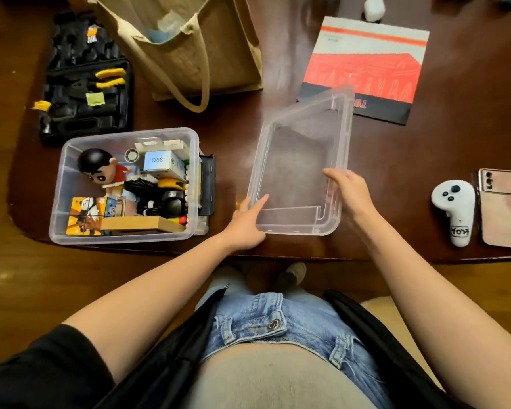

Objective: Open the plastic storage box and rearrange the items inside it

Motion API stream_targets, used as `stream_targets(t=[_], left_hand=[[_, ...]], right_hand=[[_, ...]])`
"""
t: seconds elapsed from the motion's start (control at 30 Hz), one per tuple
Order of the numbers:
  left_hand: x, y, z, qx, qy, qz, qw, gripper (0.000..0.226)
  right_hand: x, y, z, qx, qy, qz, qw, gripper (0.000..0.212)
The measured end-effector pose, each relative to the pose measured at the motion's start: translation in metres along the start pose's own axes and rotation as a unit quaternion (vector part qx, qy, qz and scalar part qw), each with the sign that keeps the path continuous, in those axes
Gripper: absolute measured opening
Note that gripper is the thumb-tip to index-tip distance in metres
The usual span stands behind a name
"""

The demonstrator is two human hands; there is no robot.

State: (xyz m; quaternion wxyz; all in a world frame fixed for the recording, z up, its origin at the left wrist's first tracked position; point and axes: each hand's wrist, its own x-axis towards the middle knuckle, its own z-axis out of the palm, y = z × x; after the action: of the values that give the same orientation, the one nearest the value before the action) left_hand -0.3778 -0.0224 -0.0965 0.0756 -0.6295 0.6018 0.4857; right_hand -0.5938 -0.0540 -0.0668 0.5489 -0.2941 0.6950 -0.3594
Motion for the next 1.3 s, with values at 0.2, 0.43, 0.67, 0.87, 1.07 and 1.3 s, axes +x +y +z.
stream_targets(t=[0.2, 0.43, 0.67, 0.87, 1.07, 1.3], left_hand=[[-0.029, -0.004, -0.007, -0.063, 0.1, 0.119, 0.986, 0.087], [-0.063, -0.002, -0.039, -0.311, 0.257, 0.142, 0.904, 0.039], [-0.096, -0.056, -0.104, -0.537, 0.219, 0.12, 0.806, 0.037], [-0.11, -0.132, -0.148, -0.662, 0.152, 0.067, 0.731, 0.036], [-0.125, -0.207, -0.203, -0.659, 0.04, 0.086, 0.746, 0.044], [-0.114, -0.273, -0.252, -0.593, 0.011, 0.023, 0.805, 0.041]], right_hand=[[-0.02, -0.071, 0.06, 0.008, -0.049, -0.099, 0.994, 0.027], [-0.044, -0.121, 0.13, -0.004, -0.164, -0.18, 0.97, 0.026], [-0.029, -0.109, 0.167, -0.128, -0.08, -0.276, 0.949, 0.009], [-0.013, -0.096, 0.192, -0.292, 0.031, -0.285, 0.912, 0.036], [-0.015, -0.085, 0.237, -0.262, 0.007, -0.184, 0.948, 0.053], [-0.02, -0.064, 0.269, -0.278, 0.047, -0.158, 0.946, 0.044]])
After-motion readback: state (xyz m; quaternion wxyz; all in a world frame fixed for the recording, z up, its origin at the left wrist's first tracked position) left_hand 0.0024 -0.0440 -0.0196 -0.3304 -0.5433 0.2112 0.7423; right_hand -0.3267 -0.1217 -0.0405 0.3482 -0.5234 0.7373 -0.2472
